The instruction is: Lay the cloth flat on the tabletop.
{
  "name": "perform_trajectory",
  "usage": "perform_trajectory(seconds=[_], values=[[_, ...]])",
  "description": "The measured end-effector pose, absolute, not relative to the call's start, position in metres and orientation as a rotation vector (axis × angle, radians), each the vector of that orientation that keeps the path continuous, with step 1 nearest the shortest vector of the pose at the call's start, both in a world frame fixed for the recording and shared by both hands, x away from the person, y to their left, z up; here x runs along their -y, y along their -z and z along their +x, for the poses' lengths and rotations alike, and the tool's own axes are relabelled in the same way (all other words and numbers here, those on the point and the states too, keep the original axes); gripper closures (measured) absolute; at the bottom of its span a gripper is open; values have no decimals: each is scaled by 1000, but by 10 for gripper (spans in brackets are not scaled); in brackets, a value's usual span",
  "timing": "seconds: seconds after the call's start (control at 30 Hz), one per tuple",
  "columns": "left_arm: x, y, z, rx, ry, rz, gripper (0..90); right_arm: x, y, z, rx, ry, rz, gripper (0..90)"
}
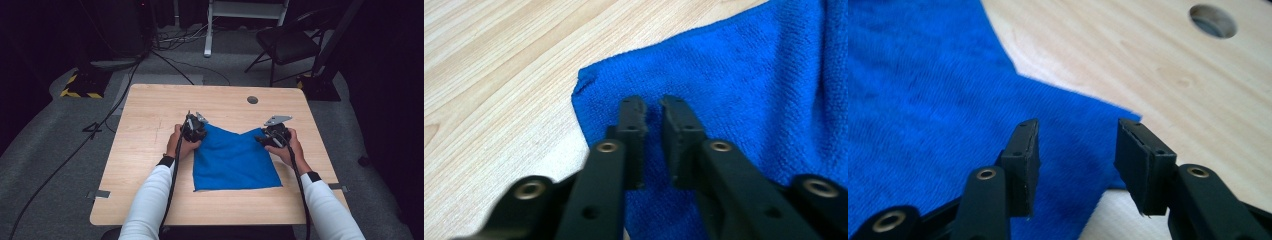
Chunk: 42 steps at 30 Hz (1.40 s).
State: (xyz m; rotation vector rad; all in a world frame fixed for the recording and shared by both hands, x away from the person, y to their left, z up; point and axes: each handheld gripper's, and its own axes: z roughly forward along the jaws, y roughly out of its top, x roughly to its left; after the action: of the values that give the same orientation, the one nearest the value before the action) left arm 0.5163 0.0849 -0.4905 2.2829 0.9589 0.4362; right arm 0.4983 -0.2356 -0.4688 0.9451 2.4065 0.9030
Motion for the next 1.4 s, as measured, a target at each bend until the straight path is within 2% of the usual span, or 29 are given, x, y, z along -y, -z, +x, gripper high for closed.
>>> perform_trajectory(seconds=[0.2, 0.4, 0.77, 0.9, 1.1, 1.33, 1.4], values=[[-90, 491, 514, -986, -448, 2277, 851, 234, 486, 486, -2435, -803, 910, 490], [-99, 490, 512, -1031, -451, 2263, 852, 246, 487, 477, -2428, -820, 959, 462], [-114, 491, 495, -1055, -442, 2243, 809, 265, 485, 456, -2457, -811, 1005, 418], [-113, 489, 488, -1029, -436, 2271, 761, 269, 483, 452, -2496, -801, 1009, 390], [-114, 484, 490, -1061, -458, 2206, 588, 271, 462, 464, -2400, -923, 996, 439], [-116, 487, 502, -1116, -470, 2173, 494, 259, 461, 509, -2307, -1006, 1067, 463], [-118, 490, 504, -1129, -462, 2179, 495, 252, 464, 520, -2305, -1008, 1091, 467]])
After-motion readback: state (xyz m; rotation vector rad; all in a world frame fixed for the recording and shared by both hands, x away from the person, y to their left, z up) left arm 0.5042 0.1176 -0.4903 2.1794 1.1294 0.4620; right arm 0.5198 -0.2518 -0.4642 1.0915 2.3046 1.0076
